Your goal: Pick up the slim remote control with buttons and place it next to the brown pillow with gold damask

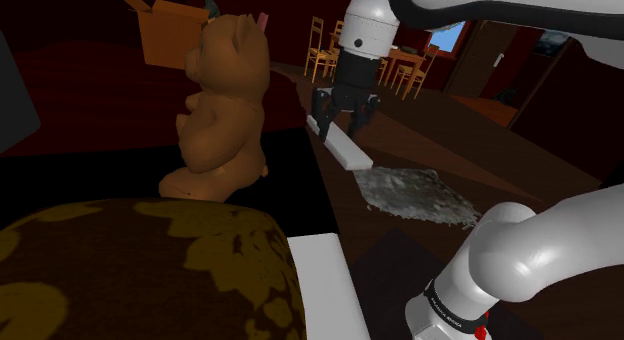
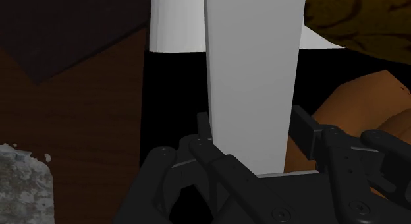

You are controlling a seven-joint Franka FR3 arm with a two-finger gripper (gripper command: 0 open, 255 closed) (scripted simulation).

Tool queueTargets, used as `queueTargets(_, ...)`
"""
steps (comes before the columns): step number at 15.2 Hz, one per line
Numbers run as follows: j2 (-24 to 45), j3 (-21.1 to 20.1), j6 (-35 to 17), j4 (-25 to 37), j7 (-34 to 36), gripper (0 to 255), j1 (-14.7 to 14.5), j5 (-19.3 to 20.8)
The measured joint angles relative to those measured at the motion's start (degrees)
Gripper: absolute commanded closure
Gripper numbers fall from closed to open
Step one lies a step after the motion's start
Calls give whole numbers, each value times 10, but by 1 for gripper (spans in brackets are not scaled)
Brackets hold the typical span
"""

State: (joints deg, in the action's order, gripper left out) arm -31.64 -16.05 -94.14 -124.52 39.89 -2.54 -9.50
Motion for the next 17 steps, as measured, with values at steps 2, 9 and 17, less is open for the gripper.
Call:
queueTargets(2, -37, -7, 12, -24, 13, 255, -11, -13)
queueTargets(9, -149, -45, 58, -80, 75, 255, -56, -63)
queueTargets(17, -219, -83, 63, -136, 119, 255, -90, -109)
